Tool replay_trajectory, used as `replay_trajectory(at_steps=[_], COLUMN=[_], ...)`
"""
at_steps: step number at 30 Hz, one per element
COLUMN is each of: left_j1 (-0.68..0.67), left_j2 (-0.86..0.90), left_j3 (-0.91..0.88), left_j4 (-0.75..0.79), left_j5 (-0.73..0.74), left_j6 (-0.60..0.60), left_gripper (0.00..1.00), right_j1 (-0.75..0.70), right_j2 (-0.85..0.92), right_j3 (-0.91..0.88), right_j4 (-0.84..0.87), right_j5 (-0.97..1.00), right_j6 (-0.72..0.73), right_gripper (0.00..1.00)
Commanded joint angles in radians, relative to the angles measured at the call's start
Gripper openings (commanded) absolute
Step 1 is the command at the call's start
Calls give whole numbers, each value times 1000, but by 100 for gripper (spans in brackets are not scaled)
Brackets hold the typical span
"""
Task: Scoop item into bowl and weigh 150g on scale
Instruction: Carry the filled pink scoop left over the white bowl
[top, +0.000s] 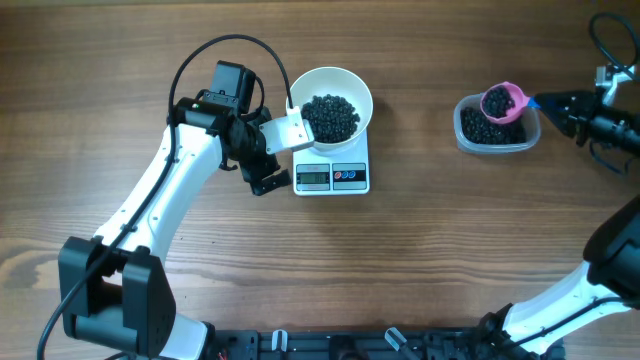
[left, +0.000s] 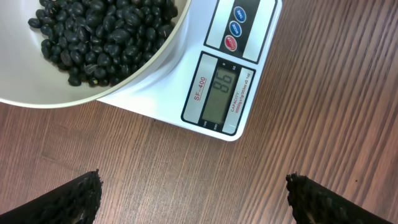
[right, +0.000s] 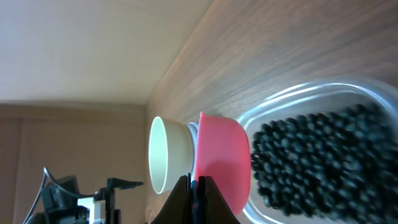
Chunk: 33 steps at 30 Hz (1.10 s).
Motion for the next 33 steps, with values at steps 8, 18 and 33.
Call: replay_trajectory(at_steps=[8, 18, 33], left_j1=[2, 2, 2], left_j2=[4, 4, 4], left_j3=[5, 5, 5], left_j4=[-1, -1, -1], left_j5=[23, 23, 23], left_j6=[16, 16, 16], left_gripper=[100, 100, 99], right_j1=[220, 421, 655], right_j2=[5, 5, 6], right_j3=[29, 29, 29], right_j4=[151, 384, 660], right_j5=[-69, -146, -46], right_j6=[146, 256, 185], right_gripper=[4, 4, 4])
